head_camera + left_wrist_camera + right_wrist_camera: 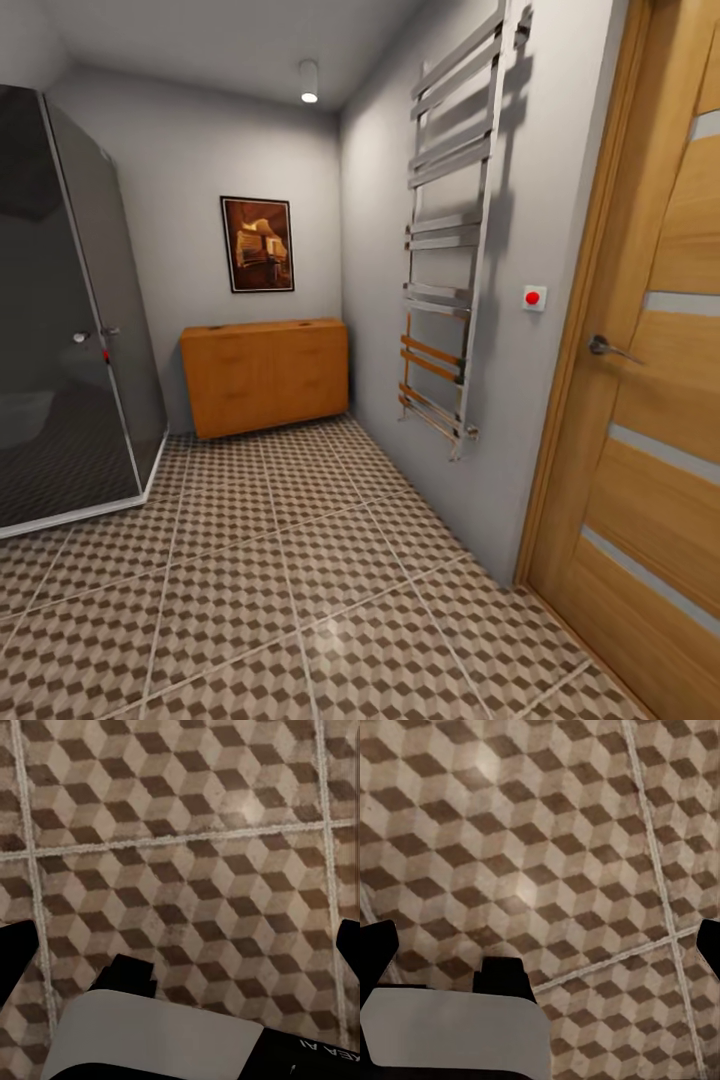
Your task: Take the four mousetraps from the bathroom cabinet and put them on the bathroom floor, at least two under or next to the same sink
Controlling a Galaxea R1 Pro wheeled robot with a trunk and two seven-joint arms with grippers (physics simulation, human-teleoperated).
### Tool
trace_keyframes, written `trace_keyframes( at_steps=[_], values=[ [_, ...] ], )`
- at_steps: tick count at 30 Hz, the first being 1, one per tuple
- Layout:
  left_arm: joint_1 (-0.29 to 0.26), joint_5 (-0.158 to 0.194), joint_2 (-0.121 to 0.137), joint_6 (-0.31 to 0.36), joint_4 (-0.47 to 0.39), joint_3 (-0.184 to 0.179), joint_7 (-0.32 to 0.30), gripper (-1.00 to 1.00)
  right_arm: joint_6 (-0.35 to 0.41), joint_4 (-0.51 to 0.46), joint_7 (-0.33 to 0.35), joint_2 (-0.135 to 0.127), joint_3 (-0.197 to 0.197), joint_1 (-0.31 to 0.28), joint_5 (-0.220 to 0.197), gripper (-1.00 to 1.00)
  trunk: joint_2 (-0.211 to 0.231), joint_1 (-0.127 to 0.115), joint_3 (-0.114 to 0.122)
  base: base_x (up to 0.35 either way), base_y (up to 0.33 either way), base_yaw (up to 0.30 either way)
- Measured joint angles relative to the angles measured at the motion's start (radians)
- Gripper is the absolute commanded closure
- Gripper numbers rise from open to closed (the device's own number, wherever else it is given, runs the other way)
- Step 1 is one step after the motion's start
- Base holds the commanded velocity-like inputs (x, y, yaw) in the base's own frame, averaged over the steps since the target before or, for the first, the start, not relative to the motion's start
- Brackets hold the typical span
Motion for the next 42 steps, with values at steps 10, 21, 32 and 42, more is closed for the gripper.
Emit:
trace_keyframes(
  at_steps=[10, 21, 32, 42],
  values=[
    [0.0, 0.0, 0.0, 0.0, 0.0, 0.0, 0.0, -1.0, -0.003, 0.0, 0.001, -0.002, 0.0, 0.0, 0.0, -1.0, 0.0, 0.0, 0.0, 0.322, 0.0, 0.043],
    [0.0, 0.0, 0.0, 0.0, 0.0, 0.0, 0.0, -1.0, -0.008, 0.0, 0.001, -0.002, 0.0, 0.0, 0.001, -1.0, 0.0, 0.0, 0.0, 0.322, 0.0, 0.224],
    [0.0, 0.0, 0.0, -0.001, 0.0, 0.0, 0.0, -1.0, -0.009, 0.0, 0.001, -0.003, -0.001, 0.0, 0.001, -1.0, 0.0, 0.0, 0.0, 0.322, 0.0, 0.274],
    [0.0, 0.0, 0.0, 0.0, 0.0, 0.0, 0.0, -1.0, -0.009, 0.0, -0.001, -0.003, -0.001, 0.0, 0.001, -1.0, 0.0, 0.0, 0.0, 0.322, 0.0, 0.141]
  ],
)
